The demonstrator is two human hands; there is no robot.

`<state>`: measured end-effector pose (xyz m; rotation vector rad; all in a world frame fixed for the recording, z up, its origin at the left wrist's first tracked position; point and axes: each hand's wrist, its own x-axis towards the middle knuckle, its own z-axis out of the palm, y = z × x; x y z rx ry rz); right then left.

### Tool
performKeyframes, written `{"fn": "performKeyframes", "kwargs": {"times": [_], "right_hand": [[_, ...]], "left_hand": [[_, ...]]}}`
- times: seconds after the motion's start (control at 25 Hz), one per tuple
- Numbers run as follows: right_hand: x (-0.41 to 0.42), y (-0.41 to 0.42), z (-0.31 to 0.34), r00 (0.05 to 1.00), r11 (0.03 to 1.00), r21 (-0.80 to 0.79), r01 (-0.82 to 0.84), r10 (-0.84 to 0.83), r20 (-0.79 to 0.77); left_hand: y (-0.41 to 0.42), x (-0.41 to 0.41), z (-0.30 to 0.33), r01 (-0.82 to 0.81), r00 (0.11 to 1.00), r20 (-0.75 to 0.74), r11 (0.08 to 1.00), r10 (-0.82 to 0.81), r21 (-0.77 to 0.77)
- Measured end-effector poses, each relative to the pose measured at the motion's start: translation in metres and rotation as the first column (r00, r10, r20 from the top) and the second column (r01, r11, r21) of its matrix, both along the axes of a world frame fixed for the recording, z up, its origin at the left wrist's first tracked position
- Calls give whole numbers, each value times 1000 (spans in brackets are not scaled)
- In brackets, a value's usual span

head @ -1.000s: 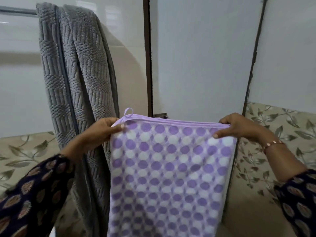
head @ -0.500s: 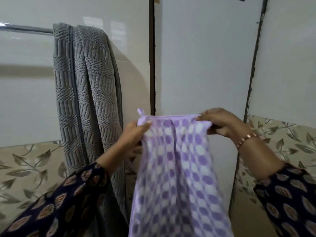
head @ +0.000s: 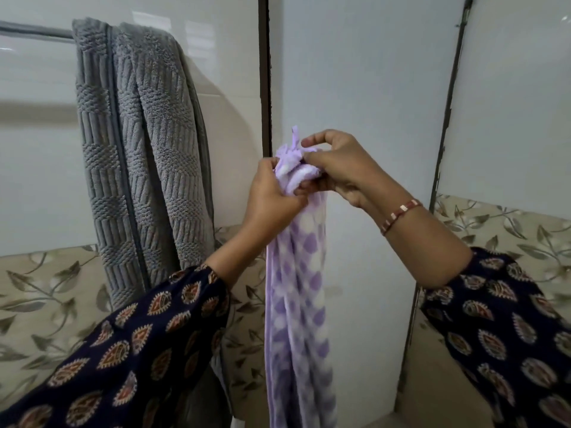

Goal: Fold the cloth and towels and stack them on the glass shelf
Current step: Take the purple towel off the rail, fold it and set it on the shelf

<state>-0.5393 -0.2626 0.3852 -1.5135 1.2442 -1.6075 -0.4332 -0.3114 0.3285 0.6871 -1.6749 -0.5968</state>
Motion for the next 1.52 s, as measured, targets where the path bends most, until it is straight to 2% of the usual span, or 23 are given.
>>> {"fn": "performKeyframes", "kwargs": {"times": [0.04, 0.08, 0.12, 0.16, 0.2, 0.24, 0.36, 0.4, 0.48, 0.56, 0.68, 0.8, 0.96, 1.12, 1.24, 1.32, 1.4, 1.52], "right_hand": [[-1, 1, -1, 998, 996, -91, -5, -1, -65], [-5, 1, 0, 978, 978, -208, 14, -57, -200], [-10, -1, 1, 896, 942, -330, 54, -191, -400], [-15, -4, 1, 704, 899, -424, 106, -369, -607], [-18, -8, 1, 501, 876, -463, 131, -462, -732], [-21, -11, 0, 389, 886, -442, 143, -460, -798], [-15, -12, -5, 471, 945, -268, 188, -326, -819], [-14, -15, -8, 454, 938, -277, 208, -344, -822], [-14, -20, -9, 413, 900, -361, 244, -433, -801], [-15, -23, -3, 405, 849, -455, 269, -528, -747], [-20, -27, 13, 382, 776, -561, 288, -630, -676], [-23, -28, 29, 354, 725, -623, 292, -687, -634], [-25, -30, 38, 334, 670, -680, 297, -740, -583], [-27, -27, 42, 319, 641, -715, 278, -764, -561], [-33, -21, 45, 323, 612, -743, 273, -785, -528], [-34, -20, 46, 323, 613, -748, 255, -783, -531], [-34, -20, 47, 325, 616, -749, 242, -779, -536], [-38, -18, 50, 333, 625, -742, 242, -772, -541]], "left_hand": [[-1, 4, 4, 62, 994, -96, 997, -56, 56], [-3, 8, 7, 142, 977, -176, 985, -123, 101], [-6, 12, 9, 222, 952, -242, 967, -188, 125], [-6, 16, 10, 291, 926, -288, 948, -245, 131], [-3, 18, 9, 350, 902, -312, 928, -298, 125], [0, 19, 8, 383, 891, -312, 915, -330, 126], [-1, 16, -1, 311, 914, -322, 936, -247, 165], [-4, 17, -8, 251, 930, -315, 955, -192, 158], [-11, 21, -35, 100, 965, -251, 991, -75, 91], [-13, 28, -77, -65, 992, -106, 998, 66, 15], [-5, 30, -137, -165, 984, 75, 986, 163, 9], [6, 22, -167, -112, 991, 87, 991, 106, 68], [21, -5, -176, -50, 997, 70, 974, 36, 220], [12, -18, -157, 6, 996, -82, 915, 30, 402], [-11, -6, -147, 111, 990, -125, 884, -60, 455], [-29, -1, -142, 180, 983, -61, 823, -175, 539], [-34, 1, -137, 270, 942, -20, 725, -334, 634], [-31, 1, -135, 376, 892, -105, 593, -439, 712]]}}
